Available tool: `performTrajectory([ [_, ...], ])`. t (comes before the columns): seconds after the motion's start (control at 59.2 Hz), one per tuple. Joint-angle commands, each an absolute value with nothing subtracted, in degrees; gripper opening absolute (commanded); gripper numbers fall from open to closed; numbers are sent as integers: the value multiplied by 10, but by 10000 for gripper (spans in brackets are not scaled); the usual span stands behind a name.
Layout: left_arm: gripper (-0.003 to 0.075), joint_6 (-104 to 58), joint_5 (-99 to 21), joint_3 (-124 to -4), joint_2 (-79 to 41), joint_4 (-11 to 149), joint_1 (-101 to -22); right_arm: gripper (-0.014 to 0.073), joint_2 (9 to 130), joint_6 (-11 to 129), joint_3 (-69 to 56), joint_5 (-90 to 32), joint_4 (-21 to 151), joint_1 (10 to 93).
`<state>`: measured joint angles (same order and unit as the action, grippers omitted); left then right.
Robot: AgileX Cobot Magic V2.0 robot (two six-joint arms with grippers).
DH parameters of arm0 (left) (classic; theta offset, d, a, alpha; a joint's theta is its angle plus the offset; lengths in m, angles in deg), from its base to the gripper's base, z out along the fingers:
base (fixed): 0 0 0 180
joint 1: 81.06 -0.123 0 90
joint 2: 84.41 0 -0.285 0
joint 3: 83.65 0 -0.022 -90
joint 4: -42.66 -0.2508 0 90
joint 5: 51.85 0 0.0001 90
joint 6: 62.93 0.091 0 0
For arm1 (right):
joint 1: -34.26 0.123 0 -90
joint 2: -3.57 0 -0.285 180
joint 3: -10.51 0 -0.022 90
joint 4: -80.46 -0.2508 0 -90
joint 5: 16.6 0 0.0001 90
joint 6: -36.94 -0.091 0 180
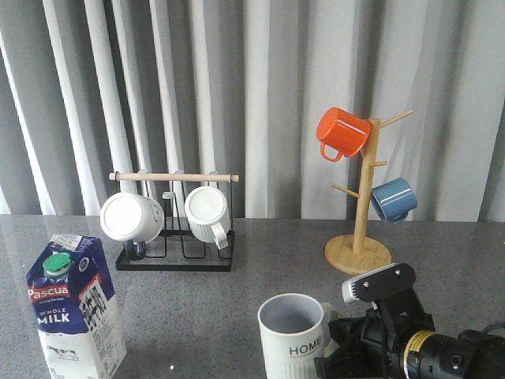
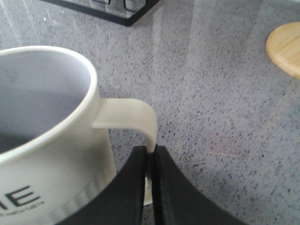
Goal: Place milk next to cup
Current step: 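Slide the white mug with the right gripper toward the table center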
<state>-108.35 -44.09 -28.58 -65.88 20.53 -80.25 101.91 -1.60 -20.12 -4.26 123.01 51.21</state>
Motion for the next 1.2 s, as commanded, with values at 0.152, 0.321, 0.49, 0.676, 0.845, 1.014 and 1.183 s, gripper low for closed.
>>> performTrajectory([
  [0.152, 363, -1087, -473, -305, -647, 205, -805, 8, 1004, -18, -182, -54, 1229, 514],
  [0.321, 363, -1087, -473, -305, -647, 205, -805, 20, 1004, -21, -182, -60, 1236, 514],
  [0.49, 363, -1087, -473, -305, -647, 205, -805, 55, 1004, -37, -182, -63, 1244, 514],
  [0.676, 363, -1087, -473, -305, -647, 205, -805, 133, 1004, -42, -182, -89, 1244, 514],
  [0.845, 363, -1087, -473, -305, -647, 205, -805, 228, 1004, -42, -182, -101, 1246, 515],
  [1.014, 363, -1087, -473, -305, -647, 205, -805, 330, 996, -46, -182, -109, 1245, 515],
  [1.183, 363, -1087, -473, -305, -647, 205, -805, 362, 961, -39, -182, -176, 1244, 531],
])
